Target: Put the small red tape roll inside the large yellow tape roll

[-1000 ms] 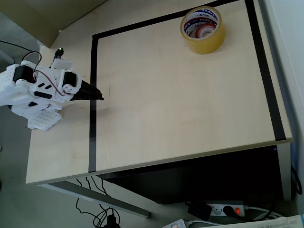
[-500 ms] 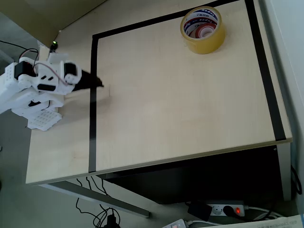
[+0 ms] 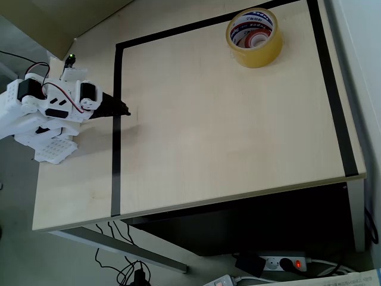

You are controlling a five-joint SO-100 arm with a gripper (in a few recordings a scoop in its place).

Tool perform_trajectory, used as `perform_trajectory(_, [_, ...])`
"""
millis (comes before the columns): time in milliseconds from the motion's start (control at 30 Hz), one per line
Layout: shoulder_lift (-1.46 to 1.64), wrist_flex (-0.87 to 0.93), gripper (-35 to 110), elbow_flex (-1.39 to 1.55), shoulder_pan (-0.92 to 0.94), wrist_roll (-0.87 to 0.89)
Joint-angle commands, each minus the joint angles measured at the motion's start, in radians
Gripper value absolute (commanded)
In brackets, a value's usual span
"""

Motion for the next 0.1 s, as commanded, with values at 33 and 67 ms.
perform_trajectory(33, [-0.005, 0.164, 0, 0.014, 0.008, -0.003])
perform_trajectory(67, [-0.005, 0.164, 0, 0.014, 0.012, -0.003])
